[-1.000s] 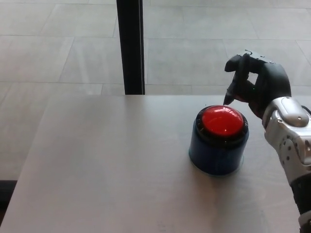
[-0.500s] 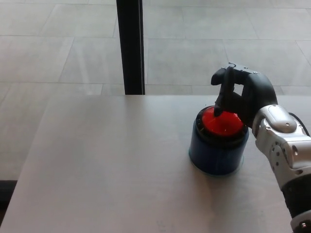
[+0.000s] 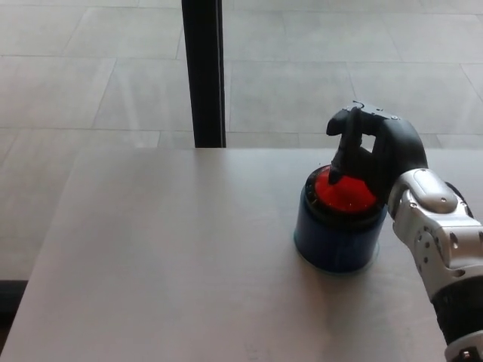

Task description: The robot uses its right hand to press the red button kept in the middle of the desk

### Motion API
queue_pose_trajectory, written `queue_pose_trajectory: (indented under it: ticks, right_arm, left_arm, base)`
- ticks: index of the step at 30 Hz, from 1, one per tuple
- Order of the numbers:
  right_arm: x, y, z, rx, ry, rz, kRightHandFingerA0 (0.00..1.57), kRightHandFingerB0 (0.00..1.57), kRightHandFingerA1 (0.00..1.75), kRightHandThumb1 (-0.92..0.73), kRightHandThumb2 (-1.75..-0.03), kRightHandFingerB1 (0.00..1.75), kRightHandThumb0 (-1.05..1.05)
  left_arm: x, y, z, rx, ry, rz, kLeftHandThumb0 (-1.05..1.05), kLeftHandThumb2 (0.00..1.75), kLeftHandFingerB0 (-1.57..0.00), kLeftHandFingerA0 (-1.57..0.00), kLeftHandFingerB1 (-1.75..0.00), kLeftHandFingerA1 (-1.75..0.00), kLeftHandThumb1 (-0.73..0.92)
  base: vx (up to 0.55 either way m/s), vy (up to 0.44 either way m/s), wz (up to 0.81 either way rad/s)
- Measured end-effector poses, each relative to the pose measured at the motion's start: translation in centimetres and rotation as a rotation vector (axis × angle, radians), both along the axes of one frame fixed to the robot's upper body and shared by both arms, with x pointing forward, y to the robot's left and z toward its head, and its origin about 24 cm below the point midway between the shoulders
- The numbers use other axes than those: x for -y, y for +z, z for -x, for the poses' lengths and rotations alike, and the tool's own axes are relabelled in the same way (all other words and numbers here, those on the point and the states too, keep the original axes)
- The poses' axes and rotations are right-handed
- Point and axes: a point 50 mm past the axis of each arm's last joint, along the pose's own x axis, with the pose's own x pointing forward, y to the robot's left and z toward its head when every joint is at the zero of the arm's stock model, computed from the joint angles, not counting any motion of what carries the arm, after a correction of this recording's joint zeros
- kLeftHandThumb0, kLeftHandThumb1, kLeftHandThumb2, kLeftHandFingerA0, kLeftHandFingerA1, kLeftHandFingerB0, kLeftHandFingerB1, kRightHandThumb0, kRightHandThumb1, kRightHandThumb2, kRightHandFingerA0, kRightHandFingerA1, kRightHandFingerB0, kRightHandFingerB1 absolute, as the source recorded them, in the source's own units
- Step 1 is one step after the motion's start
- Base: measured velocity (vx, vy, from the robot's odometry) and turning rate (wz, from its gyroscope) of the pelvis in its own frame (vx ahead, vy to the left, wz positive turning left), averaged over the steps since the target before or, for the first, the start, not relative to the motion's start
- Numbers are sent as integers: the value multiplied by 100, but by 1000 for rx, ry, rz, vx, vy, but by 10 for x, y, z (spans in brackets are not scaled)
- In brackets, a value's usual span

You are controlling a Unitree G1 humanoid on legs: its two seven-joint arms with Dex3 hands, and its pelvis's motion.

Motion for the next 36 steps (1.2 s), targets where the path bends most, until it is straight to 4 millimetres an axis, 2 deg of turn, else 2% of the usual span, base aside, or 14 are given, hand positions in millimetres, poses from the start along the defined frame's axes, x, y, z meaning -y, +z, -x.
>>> queue_pose_trajectory:
  ticks: [3,4,5,15,21,23,24,28,29,30,31,33,34,36]
  right_arm:
    - [1,-4,1,1,-8,-17,95,76,175,-51,-126,163,-17]
    - [1,-6,2,0,-12,-27,95,76,175,-52,-124,163,-17]
    - [0,-7,2,-1,-16,-38,95,76,175,-52,-124,162,-17]
    - [2,-22,5,-6,-74,-122,98,77,175,-42,-137,167,-19]
    - [3,-21,4,20,-73,-87,96,70,175,-54,-124,167,-22]
    - [5,-20,4,32,-71,-64,95,72,175,-54,-124,166,-23]
    - [7,-20,3,35,-72,-50,95,71,175,-56,-125,168,-28]
    - [15,-18,3,40,-84,-6,95,71,175,-54,-123,166,-24]
    - [18,-17,2,42,-89,3,95,71,175,-54,-121,166,-24]
    - [20,-16,2,45,-92,11,94,70,175,-54,-122,167,-24]
    - [23,-15,2,44,-96,19,93,74,175,-54,-122,164,-24]
    - [29,-14,2,39,-106,44,92,74,175,-55,-122,164,-23]
    - [32,-14,2,36,-110,51,92,74,175,-54,-123,164,-22]
    - [38,-14,2,23,-122,72,90,73,175,-54,-122,162,-20]
  left_arm:
    - [0,1,-1,0,0,0,-73,116,-26,-39,-89,-118,92]
    - [0,1,-1,0,0,-1,-74,127,-31,-50,-78,-95,92]
    - [-1,1,-1,1,0,-1,-73,117,-25,-37,-89,-117,92]
    - [-2,4,-3,7,-4,-7,-72,117,-27,-40,-90,-119,92]
    - [-2,5,-5,7,-12,-12,-72,119,-26,-39,-90,-118,92]
    - [-2,5,-6,9,-12,-12,-73,124,-33,-48,-79,-95,92]
    - [-2,6,-6,10,-12,-13,-73,117,-25,-39,-89,-119,92]
    - [-4,7,-6,10,-11,-17,-74,119,-22,-37,-89,-119,92]
    - [-4,7,-6,11,-11,-17,-75,128,-29,-50,-78,-96,92]
    - [-4,7,-7,14,-9,-16,-75,128,-31,-50,-79,-97,92]
    - [-4,8,-7,16,-8,-16,-74,117,-23,-37,-90,-121,92]
    - [-4,8,-7,19,-7,-15,-76,128,-30,-51,-79,-98,92]
    - [-4,8,-7,19,-6,-15,-74,118,-24,-41,-91,-125,92]
    - [-4,8,-7,19,-6,-15,-74,118,-25,-40,-91,-124,92]
  base:
    - [0,0,0]
    - [0,0,0]
    - [0,0,0]
    - [0,0,0]
    - [0,0,0]
    - [0,0,0]
    - [0,0,0]
    - [0,0,0]
    - [0,0,0]
    - [0,0,0]
    - [0,0,0]
    - [0,0,0]
    - [0,0,0]
    - [0,0,0]
